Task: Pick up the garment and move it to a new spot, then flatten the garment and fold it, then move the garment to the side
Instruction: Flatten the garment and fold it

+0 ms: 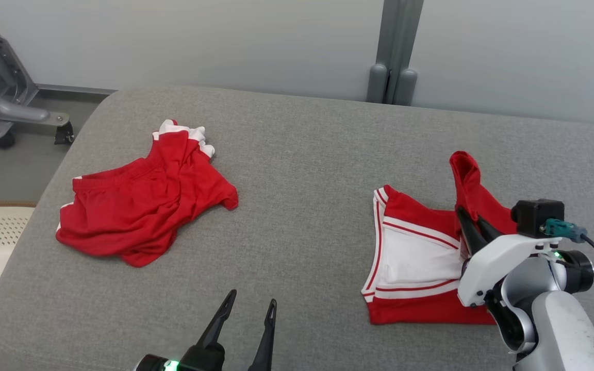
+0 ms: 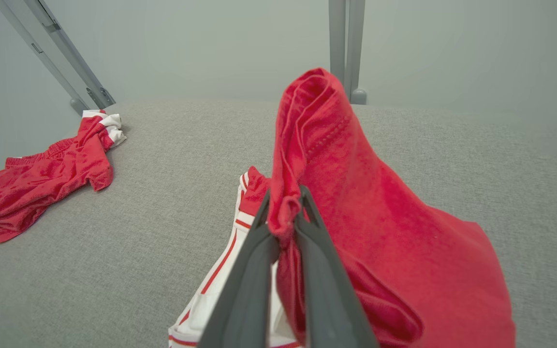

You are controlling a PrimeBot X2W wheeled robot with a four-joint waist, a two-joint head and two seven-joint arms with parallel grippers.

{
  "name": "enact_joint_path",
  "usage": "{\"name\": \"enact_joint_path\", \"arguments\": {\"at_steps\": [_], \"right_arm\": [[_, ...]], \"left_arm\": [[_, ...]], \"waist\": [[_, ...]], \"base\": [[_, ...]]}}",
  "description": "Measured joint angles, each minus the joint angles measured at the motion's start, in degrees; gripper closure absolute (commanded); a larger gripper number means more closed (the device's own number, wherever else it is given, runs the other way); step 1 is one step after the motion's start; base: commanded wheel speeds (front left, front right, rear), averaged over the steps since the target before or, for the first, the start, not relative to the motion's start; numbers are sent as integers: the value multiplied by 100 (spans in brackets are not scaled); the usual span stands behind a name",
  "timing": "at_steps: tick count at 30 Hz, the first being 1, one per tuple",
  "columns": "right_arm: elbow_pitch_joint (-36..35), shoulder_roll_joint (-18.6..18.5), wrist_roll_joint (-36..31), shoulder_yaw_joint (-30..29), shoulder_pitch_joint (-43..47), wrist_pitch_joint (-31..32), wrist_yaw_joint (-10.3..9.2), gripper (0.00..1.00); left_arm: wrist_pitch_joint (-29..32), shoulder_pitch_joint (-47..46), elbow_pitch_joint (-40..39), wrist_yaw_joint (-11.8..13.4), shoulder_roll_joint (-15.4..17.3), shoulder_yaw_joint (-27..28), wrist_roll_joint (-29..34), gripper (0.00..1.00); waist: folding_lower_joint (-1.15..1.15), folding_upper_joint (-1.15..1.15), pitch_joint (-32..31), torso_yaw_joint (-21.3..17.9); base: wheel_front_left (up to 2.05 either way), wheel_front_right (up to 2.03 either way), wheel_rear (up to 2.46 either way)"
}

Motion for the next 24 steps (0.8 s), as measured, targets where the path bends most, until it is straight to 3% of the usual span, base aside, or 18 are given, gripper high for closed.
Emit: {"name": "enact_joint_path", "arguments": {"at_steps": [8,9,11,12,13,15,16,24], "right_arm": [[541,134,87,286,-114,-82,0,100],[631,141,91,292,-135,-112,0,85],[783,152,175,328,-198,-165,0,78],[844,163,220,347,-244,-194,0,60],[901,167,253,371,-285,-223,0,50],[950,167,361,460,-354,-291,0,6],[967,170,475,533,-387,-293,0,0],[584,68,795,1018,-434,-501,1,0]], "left_arm": [[0,-9,13,-25,-2,-37,3,0],[0,-13,16,-23,-3,-41,2,0],[0,-19,18,-23,-3,-44,-4,0],[0,-21,18,-20,-3,-46,-8,0],[0,-24,18,-8,-3,-49,-23,0],[0,-26,16,16,-3,-47,-48,0],[0,-26,16,26,-4,-44,-58,0],[0,-15,-34,163,-10,54,-215,0]], "waist": [[0,0,40,288],[0,0,53,319],[0,0,80,365],[0,0,97,381],[0,0,115,393],[0,0,140,394],[0,0,146,381],[0,0,96,89]], "base": [[0,0,0],[0,0,0],[0,0,0],[0,0,0],[0,0,0],[0,0,0],[0,0,0],[0,0,0]]}}
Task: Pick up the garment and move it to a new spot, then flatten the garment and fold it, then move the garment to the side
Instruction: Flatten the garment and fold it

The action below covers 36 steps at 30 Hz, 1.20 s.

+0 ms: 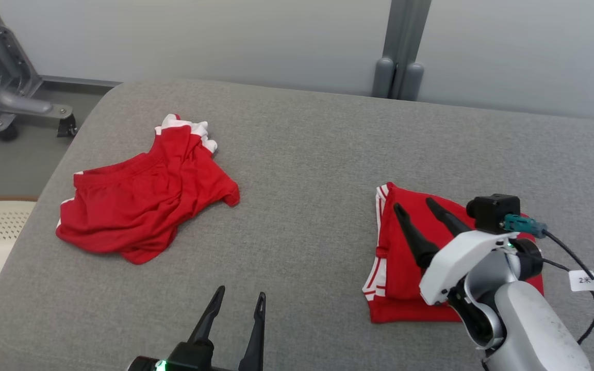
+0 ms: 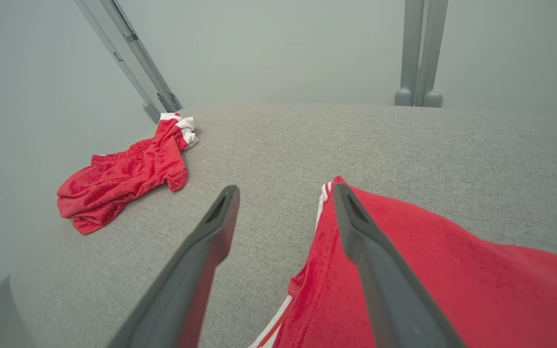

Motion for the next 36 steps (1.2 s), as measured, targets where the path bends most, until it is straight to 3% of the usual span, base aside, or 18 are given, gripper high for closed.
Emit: {"name": "enact_joint_path", "arguments": {"at_steps": [8,15,20,24,36], "right_arm": [[-178,-824,243,303,444,-828,-3,0],[235,-1369,385,672,782,-2085,-4,0],[396,-1373,237,573,952,-2393,-4,0],[-46,-1212,1,256,1177,-2413,-3,0],[-698,-900,-278,-116,2022,-2416,-3,0]], "left_arm": [[0,31,-123,176,-3,377,-171,0],[0,140,-186,231,-4,829,-307,0],[0,316,-202,243,-4,1025,-319,0],[0,424,-192,212,-4,1089,-308,0],[0,806,-157,64,-5,1254,-288,0]], "waist": [[0,0,-122,-584],[0,0,-237,-1144],[0,0,-373,-1491],[0,0,-510,-1683],[0,0,-903,-1696]], "base": [[0,0,0],[0,0,0],[0,0,0],[0,0,0],[0,0,0]]}}
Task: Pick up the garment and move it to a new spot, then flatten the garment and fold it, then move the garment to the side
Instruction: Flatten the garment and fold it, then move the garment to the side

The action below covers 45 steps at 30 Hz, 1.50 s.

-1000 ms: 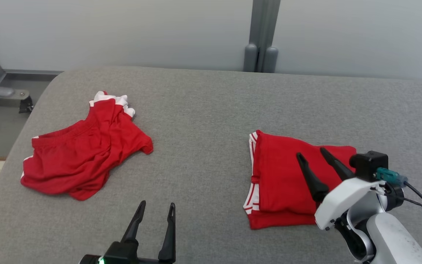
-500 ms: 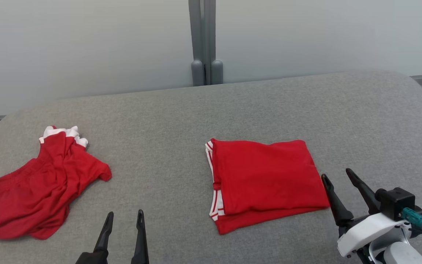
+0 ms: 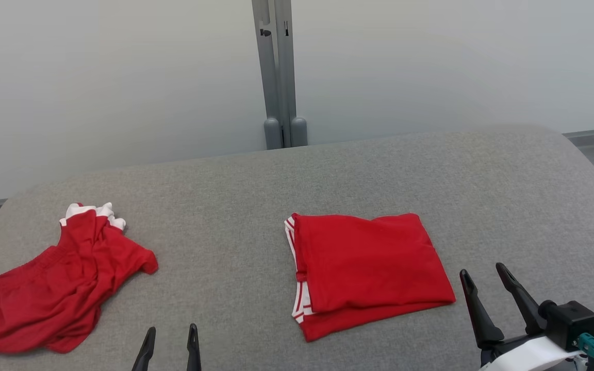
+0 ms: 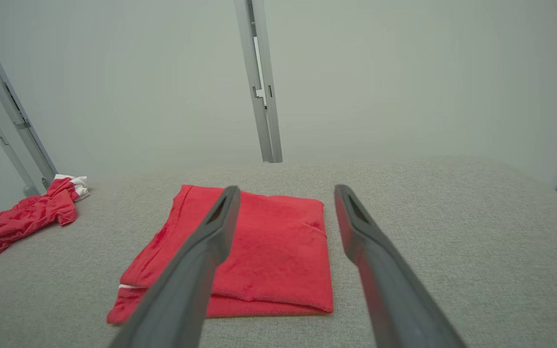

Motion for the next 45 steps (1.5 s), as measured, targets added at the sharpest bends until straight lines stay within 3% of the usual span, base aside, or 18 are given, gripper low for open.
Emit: {"name": "enact_joint_path", "arguments": {"at_steps": [11,45], "right_arm": [[-105,81,-44,-113,206,0,0,0],[-100,163,-99,-186,311,0,0,0]], "left_arm": [[0,153,-36,-24,0,65,83,0],[0,182,-51,0,0,-11,525,0]], "waist": [[0,0,-92,198],[0,0,-56,296]], "base": [[0,0,0],[0,0,0]]}}
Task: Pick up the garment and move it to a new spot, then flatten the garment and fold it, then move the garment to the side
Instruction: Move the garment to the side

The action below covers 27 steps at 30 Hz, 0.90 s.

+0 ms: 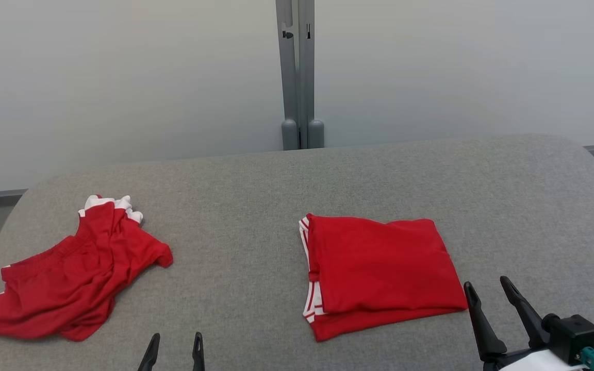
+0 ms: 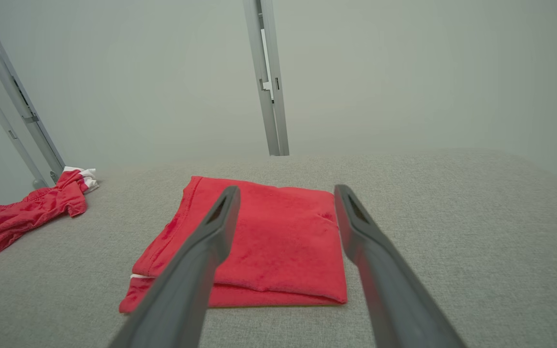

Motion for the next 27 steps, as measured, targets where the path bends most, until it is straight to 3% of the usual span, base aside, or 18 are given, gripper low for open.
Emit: {"name": "enact_joint_path", "arguments": {"at_steps": [27], "right_arm": [[157,-64,159,48,-165,0,0,0]], "left_arm": [[0,-59,-126,-23,0,-152,88,0]], "waist": [[0,0,263,62]], "base": [[0,0,0]]}}
